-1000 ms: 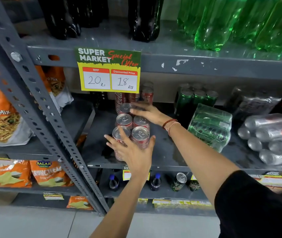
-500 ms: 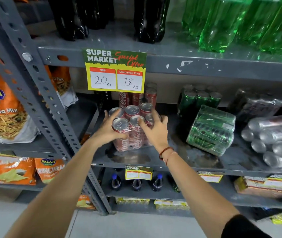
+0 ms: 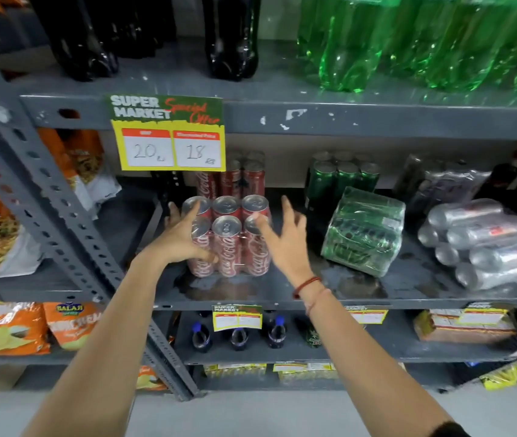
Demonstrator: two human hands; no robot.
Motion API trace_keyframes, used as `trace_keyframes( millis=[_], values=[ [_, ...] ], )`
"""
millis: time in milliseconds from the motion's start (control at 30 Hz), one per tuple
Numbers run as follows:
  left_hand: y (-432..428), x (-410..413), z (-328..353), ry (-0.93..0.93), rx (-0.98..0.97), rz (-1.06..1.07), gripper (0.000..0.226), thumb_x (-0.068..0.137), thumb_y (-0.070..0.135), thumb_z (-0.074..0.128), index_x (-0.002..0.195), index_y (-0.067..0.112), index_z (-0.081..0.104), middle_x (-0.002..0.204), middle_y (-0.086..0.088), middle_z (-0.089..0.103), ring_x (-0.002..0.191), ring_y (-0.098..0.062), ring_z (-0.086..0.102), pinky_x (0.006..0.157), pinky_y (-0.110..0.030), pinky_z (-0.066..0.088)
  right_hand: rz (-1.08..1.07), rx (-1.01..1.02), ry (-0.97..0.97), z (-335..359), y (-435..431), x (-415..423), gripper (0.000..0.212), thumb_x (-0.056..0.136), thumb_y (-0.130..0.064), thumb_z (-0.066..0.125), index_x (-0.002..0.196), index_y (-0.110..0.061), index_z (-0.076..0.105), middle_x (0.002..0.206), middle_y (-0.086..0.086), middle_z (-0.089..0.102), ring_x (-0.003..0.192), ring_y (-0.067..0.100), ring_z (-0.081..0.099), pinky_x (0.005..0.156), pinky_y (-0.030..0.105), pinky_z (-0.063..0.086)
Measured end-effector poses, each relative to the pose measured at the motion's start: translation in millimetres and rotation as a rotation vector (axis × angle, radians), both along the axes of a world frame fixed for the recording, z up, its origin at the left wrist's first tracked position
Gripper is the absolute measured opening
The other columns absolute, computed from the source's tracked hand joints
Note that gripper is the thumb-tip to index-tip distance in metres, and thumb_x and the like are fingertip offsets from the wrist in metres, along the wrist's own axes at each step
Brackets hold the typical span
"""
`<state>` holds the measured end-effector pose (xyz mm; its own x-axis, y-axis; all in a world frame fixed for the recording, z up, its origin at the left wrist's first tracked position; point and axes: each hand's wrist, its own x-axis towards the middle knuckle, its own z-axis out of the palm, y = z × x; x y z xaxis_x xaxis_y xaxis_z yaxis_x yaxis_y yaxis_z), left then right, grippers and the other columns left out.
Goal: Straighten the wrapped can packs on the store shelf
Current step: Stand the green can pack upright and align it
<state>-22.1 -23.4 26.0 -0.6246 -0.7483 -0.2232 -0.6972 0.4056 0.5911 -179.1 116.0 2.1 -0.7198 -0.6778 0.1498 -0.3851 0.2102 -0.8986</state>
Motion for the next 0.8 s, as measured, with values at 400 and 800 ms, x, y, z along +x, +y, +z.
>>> trace_keyframes(
  millis=[400, 800],
  values=[
    [166.5, -187.0, -21.9, 0.371, 0.465, 0.063, 0.105, 0.072, 0.067, 0.059, 0.144, 0.042, -0.013, 0.16, -0.009, -0.003, 0.143, -0.035, 0.02, 0.112, -0.052, 0.029, -0.103, 0.38, 0.189, 20.9, 93.1, -222.2, 0.082, 0.078, -0.068, 0.055, 0.147, -0.031, 0.029, 0.156, 0.017, 0.018, 0.146, 0.034, 0.009, 0.117, 0.049, 0.017],
    [188.8, -278.3, -43.9, 0.579, 0.686, 0.657, 0.126, 0.047, 0.036, 0.091, 0.14, 0.033, 0.005, 0.151, -0.026, 0.012, 0.128, -0.04, 0.038, 0.093, -0.056, 0.049, 0.309, 0.777, 0.155, 23.4, 67.7, -282.8, 0.115, 0.059, -0.08, 0.061, 0.15, -0.024, 0.019, 0.159, 0.005, 0.02, 0.145, 0.028, 0.021, 0.118, 0.041, 0.019]
  ],
)
